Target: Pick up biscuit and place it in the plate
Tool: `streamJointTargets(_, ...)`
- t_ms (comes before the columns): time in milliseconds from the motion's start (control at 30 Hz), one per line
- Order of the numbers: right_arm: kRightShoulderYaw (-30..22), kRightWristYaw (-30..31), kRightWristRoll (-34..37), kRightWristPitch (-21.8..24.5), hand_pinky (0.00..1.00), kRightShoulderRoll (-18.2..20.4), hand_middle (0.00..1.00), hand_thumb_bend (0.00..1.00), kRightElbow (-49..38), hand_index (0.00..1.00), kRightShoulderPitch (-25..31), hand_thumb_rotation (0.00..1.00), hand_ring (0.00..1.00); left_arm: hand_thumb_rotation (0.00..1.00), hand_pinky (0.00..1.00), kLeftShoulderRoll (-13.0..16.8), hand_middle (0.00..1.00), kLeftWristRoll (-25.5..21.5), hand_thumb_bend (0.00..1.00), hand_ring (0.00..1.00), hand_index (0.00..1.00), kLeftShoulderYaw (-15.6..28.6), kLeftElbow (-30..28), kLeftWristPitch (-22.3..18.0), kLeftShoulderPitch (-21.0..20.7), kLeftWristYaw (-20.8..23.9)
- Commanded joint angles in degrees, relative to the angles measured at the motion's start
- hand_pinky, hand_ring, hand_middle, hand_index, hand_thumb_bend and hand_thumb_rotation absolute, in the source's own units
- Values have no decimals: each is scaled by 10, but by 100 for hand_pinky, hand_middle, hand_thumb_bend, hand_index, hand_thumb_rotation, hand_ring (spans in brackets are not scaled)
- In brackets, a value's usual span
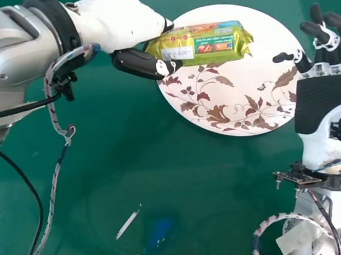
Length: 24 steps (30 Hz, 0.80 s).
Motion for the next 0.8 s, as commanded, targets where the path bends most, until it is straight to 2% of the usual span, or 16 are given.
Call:
streamJointTargets(0,-4,3,2,-8,44,2,66,91,7,70,10,53,59,0,22,-9,41,11,51,20,51,-16,-3,9,-5,-12)
streamJointTargets(133,-2,2,5,-7,49,3,69,92,9,71,11,53,63,0,21,-22,41,23,52,20,51,-29,-4,18,-8,-18)
streamJointTargets(333,-4,4,3,-13,47,2,68,92,14,71,9,53,61,0,22,-38,41,38,52,20,51,-49,7,14,-11,-19)
streamJointTargets(500,-5,4,4,-15,52,2,71,90,17,73,7,54,67,0,22,-46,41,59,52,20,51,-75,25,-2,-17,-24)
streamJointTargets(667,-4,0,-2,-16,55,2,71,90,17,76,7,52,67,0,21,-60,41,75,52,20,51,-95,49,-14,-19,-25)
streamJointTargets(767,-4,1,-2,-17,49,1,70,90,18,76,7,50,64,0,21,-70,41,81,52,20,51,-101,63,-20,-16,-18)
